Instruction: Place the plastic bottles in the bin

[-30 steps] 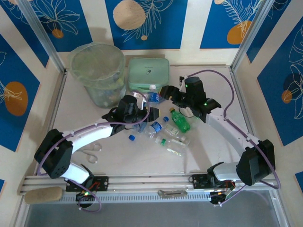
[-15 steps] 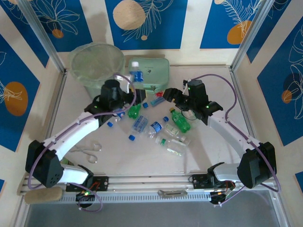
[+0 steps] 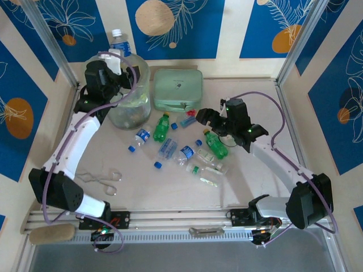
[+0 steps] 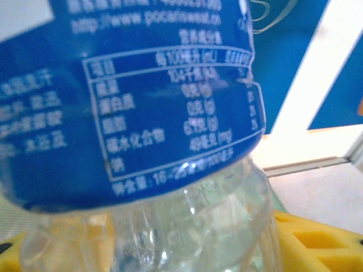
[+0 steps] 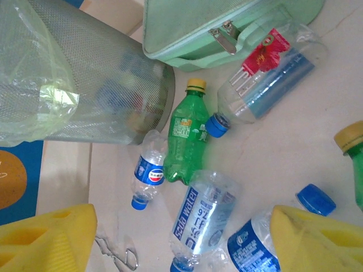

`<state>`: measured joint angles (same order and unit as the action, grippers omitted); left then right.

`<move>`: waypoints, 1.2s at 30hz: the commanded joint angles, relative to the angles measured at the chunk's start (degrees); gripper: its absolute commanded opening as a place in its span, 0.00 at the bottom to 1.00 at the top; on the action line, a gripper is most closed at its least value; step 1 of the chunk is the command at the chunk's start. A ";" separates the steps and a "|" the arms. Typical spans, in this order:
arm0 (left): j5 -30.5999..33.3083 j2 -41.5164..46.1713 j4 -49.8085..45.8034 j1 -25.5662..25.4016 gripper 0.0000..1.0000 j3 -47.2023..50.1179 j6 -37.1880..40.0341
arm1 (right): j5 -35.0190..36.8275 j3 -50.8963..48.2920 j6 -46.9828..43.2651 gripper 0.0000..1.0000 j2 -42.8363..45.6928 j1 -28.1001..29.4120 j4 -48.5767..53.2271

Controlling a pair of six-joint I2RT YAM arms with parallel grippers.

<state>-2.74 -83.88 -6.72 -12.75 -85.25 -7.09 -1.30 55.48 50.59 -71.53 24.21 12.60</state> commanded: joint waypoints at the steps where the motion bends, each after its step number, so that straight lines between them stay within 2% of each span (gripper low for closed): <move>1: 1.41 -3.01 -4.53 2.79 0.62 -3.93 2.70 | 1.85 -1.31 -0.58 0.82 3.66 -0.01 2.05; 7: 1.86 -7.05 -8.36 5.65 0.62 -6.76 1.78 | 2.79 -3.39 -1.23 0.99 7.63 -1.09 3.43; 21: -0.22 -13.67 -16.90 8.18 0.67 -11.32 -0.32 | 3.50 -3.89 -2.76 0.99 9.22 -1.55 5.37; 23: -0.63 -13.81 -17.01 8.18 0.71 -11.32 -0.70 | 3.41 -3.87 -2.77 0.99 9.12 -1.70 5.24; 26: -1.11 -13.81 -17.34 8.18 0.87 -11.58 -1.19 | 3.28 -3.76 -2.71 0.99 8.95 -1.79 5.15; 30: -1.30 -12.96 -17.43 8.18 1.00 -11.73 -1.67 | 3.15 -3.63 -2.76 0.99 8.89 -1.79 5.15; 36: -2.16 -10.46 -17.46 8.18 1.00 -11.56 -2.00 | 2.84 -3.54 -2.43 0.99 8.51 -1.79 4.79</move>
<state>-3.16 -97.14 -23.42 -5.13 -94.67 -8.56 1.50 52.47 48.86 -63.02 22.68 17.26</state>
